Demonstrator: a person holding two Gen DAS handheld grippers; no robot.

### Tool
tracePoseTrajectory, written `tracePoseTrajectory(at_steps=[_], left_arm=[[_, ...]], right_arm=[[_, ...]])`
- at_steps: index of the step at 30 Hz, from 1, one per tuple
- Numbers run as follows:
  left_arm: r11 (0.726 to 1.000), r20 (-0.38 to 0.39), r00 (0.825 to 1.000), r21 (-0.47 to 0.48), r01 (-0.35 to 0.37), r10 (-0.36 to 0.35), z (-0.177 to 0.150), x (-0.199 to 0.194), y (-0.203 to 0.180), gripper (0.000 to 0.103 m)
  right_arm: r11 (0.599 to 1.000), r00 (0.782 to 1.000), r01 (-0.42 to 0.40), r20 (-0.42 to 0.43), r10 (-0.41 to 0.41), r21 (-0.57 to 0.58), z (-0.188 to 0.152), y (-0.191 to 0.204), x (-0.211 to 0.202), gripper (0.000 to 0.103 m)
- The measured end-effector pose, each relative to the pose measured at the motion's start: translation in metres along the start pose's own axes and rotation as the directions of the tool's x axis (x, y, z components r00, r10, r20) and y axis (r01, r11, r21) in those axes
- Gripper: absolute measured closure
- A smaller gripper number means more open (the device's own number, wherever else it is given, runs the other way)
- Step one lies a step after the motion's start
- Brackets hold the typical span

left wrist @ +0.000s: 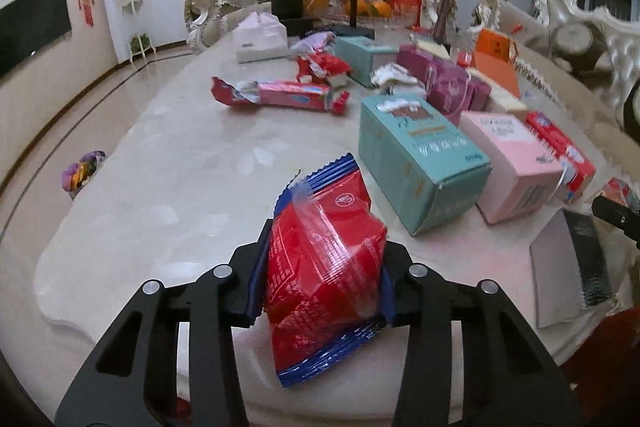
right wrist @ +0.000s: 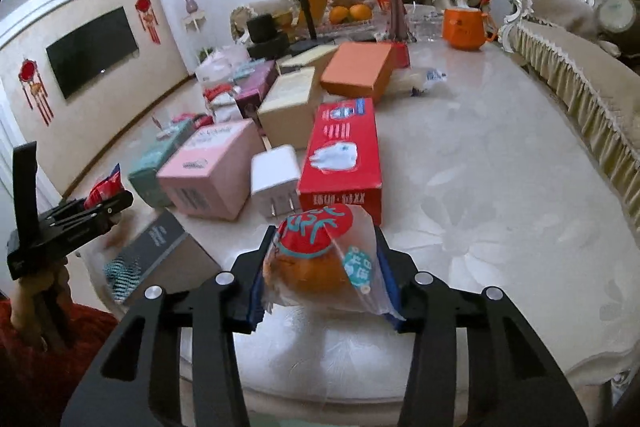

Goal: Collect trash
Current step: 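Carry both bags over the wastebasket and open both grippers to drop them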

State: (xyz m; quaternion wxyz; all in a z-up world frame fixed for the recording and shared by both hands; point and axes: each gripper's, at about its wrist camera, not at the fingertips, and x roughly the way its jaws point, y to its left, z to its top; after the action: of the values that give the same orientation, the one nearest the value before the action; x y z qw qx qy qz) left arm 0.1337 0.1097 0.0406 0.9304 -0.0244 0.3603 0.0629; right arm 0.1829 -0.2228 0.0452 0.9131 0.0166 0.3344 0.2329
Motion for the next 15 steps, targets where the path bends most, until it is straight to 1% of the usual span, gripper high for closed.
tracePoseTrajectory(at_steps=[2,4,6,8,9,10,11,13,14,15], left_arm=[[1.000,0.018,1.000,-0.018,0.024,-0.023,0.001,-0.015,0.005,0.060],[0.997,0.047,0.996,-0.017,0.078,-0.077,-0.002,-0.039,0.005,0.060],[0.990,0.060,0.988,0.040,0.137,-0.139,-0.016,-0.074,-0.004,0.060],[0.979,0.032,0.982,0.092,0.184,-0.188,-0.036,-0.095,-0.015,0.060],[0.969,-0.011,0.975,0.112,0.222,-0.223,-0.053,-0.103,-0.022,0.060],[0.963,-0.036,0.971,0.118,0.241,-0.238,-0.062,-0.105,-0.026,0.060],[0.953,-0.094,0.959,0.121,0.277,-0.267,-0.081,-0.103,-0.034,0.060],[0.942,-0.185,0.939,0.122,0.314,-0.289,-0.108,-0.089,-0.047,0.060],[0.939,-0.243,0.925,0.110,0.325,-0.292,-0.126,-0.075,-0.054,0.060],[0.935,-0.290,0.909,0.098,0.341,-0.300,-0.141,-0.061,-0.062,0.060]], right_arm=[[1.000,1.000,-0.005,0.013,0.005,-0.004,0.003,0.001,-0.009,0.060],[0.999,0.998,-0.045,0.034,0.046,-0.007,0.002,0.006,-0.030,0.060],[0.996,0.996,-0.077,0.038,0.078,-0.035,-0.006,0.015,-0.050,0.060],[0.992,0.993,-0.114,0.011,0.115,-0.053,-0.023,0.025,-0.067,0.060],[0.989,0.991,-0.135,-0.011,0.135,-0.050,-0.032,0.028,-0.073,0.060],[0.986,0.986,-0.164,-0.047,0.163,-0.036,-0.048,0.032,-0.077,0.060],[0.983,0.980,-0.183,-0.078,0.181,-0.016,-0.059,0.034,-0.077,0.060],[0.981,0.968,-0.191,-0.161,0.191,0.016,-0.090,0.039,-0.065,0.060],[0.982,0.963,-0.188,-0.191,0.191,0.032,-0.101,0.040,-0.058,0.060],[0.981,0.953,-0.187,-0.232,0.195,0.056,-0.115,0.039,-0.047,0.060]])
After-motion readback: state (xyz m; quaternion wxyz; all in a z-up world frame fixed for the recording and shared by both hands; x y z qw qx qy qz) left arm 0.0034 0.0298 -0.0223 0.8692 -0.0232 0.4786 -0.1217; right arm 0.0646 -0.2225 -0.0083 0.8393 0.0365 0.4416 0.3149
